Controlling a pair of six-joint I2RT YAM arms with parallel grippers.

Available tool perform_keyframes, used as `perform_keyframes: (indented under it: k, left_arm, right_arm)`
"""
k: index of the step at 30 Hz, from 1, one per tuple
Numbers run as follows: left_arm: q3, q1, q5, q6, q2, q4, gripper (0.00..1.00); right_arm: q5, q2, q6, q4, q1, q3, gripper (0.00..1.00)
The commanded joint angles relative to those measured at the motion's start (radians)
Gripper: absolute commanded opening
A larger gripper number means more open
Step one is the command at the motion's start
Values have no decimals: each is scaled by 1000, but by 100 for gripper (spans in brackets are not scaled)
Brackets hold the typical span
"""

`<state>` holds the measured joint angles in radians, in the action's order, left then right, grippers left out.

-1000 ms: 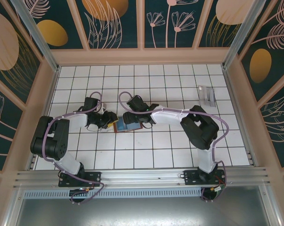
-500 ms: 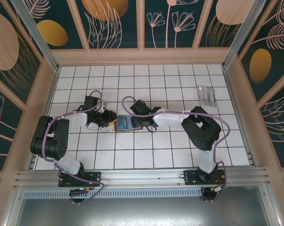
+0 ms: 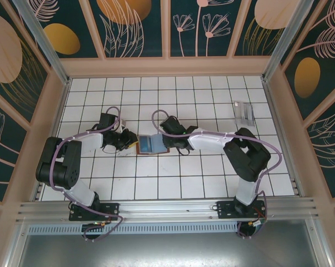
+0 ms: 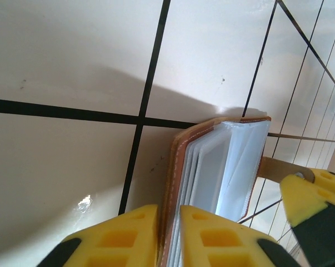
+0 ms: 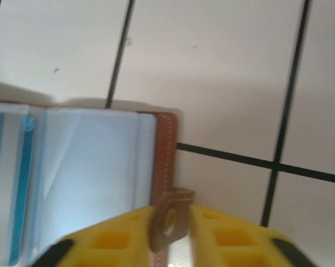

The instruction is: Put the credit cards into the card holder

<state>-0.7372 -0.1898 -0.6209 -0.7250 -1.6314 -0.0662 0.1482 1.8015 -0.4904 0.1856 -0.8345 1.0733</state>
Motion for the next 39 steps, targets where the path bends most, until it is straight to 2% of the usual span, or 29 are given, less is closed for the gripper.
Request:
perform_keyframes:
  k: [1, 4, 7, 11, 16, 23, 29, 32, 39]
  left_arm:
    - [-15, 3, -27, -1, 9, 15, 14]
    - [-34, 0, -26, 18, 18, 13, 10]
    - [-56, -10, -34, 27, 49, 45, 11]
    - [-121, -46, -142, 34, 19, 71, 22]
    - [-147, -109, -187, -12, -67, 163, 22]
    - [-158, -183, -204, -44, -149, 242, 27]
    - [-140, -183, -162, -31, -183, 216, 27]
    - [-144, -184, -137, -22, -204, 197, 27]
    - [-145, -183, -112, -30, -215, 186, 26]
  right_arm:
    - [-64, -49, -23, -71, 27, -62, 15]
    - [-167, -73, -23, -161, 45, -115, 11]
    - [-280, -79, -34, -256, 56, -153, 5]
    - [-363, -62, -85, -344, 72, -181, 2]
    - [-473, -34, -156, -469, 114, -224, 0]
    - [-490, -57, -186, -512, 146, -259, 1]
    - [-495, -69, -184, -484, 167, -259, 17]
    - [-510, -69, -178, -479, 166, -248, 21]
    - [-516, -68, -175, -455, 166, -221, 18]
